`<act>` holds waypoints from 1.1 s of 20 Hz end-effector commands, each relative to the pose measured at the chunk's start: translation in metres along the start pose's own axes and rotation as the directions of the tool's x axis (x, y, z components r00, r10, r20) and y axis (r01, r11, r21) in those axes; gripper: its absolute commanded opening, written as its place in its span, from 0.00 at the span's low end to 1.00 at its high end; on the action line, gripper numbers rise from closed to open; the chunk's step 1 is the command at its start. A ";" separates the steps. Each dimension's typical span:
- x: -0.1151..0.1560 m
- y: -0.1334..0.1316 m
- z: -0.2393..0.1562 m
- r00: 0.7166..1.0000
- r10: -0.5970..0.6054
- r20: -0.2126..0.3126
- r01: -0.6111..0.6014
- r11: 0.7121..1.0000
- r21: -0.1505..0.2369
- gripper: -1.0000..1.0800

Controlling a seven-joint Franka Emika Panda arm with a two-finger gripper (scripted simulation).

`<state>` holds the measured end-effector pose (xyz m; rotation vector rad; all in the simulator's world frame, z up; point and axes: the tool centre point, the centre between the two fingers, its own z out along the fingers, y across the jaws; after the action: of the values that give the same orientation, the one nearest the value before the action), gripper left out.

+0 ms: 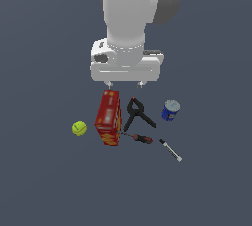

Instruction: Pick up a designated object from a clutter of objects.

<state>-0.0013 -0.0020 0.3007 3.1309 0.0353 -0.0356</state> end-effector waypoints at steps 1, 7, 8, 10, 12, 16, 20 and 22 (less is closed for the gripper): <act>0.000 0.000 0.000 1.000 0.000 0.000 0.000 1.000 0.000 0.96; -0.001 0.001 -0.001 1.000 0.015 0.005 -0.015 1.000 0.011 0.96; -0.001 0.001 -0.002 1.000 0.019 0.006 -0.019 1.000 0.014 0.96; -0.001 0.002 -0.002 1.000 0.025 0.008 -0.026 1.000 0.018 0.96; -0.001 0.002 -0.003 1.000 0.028 0.008 -0.028 0.999 0.019 0.96; 0.000 0.002 -0.002 1.000 0.016 0.007 -0.016 1.000 0.017 0.96; 0.002 0.001 0.001 1.000 -0.017 0.007 0.017 1.000 0.015 0.96; 0.004 0.001 0.004 0.999 -0.042 0.006 0.042 0.999 0.013 0.96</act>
<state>0.0017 -0.0030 0.2986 3.1447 0.0741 -0.0462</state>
